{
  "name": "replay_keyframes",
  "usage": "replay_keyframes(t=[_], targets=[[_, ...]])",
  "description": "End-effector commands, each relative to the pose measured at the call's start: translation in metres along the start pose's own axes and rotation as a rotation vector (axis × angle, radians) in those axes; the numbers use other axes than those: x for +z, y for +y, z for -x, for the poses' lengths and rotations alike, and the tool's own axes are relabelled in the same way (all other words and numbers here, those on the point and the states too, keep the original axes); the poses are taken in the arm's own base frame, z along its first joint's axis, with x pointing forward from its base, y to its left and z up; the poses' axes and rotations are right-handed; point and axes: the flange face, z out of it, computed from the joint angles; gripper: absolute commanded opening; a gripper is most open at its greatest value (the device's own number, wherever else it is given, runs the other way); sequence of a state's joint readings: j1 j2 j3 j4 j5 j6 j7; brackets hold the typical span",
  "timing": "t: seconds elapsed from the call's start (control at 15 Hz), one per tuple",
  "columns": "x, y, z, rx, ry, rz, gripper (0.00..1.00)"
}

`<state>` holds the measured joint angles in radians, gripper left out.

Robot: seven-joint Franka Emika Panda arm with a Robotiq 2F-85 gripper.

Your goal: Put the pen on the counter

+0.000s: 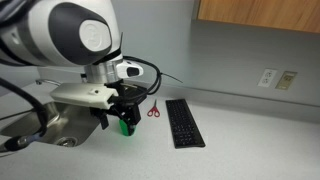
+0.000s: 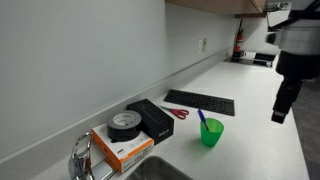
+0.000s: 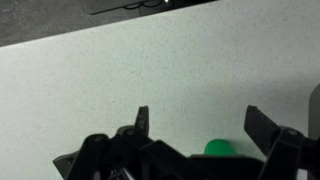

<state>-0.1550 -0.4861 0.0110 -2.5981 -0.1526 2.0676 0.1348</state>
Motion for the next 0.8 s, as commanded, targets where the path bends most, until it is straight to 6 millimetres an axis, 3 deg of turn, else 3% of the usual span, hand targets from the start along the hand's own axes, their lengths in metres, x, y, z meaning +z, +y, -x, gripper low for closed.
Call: replay_keyframes(t=[0.0,0.33,0.4,0.47,0.73], targets=[[0.000,0.000,-0.067,0.025,-0.044,-0.078,1.00],[-0.013,-0.014,-0.119,0.073,-0.029,-0.189,1.00],[-0.016,-0.018,-0.121,0.065,-0.028,-0.198,1.00],[-0.008,-0.010,-0.107,0.071,-0.023,-0.159,1.00],[-0.010,-0.017,-0.119,0.067,-0.020,-0.170,1.00]])
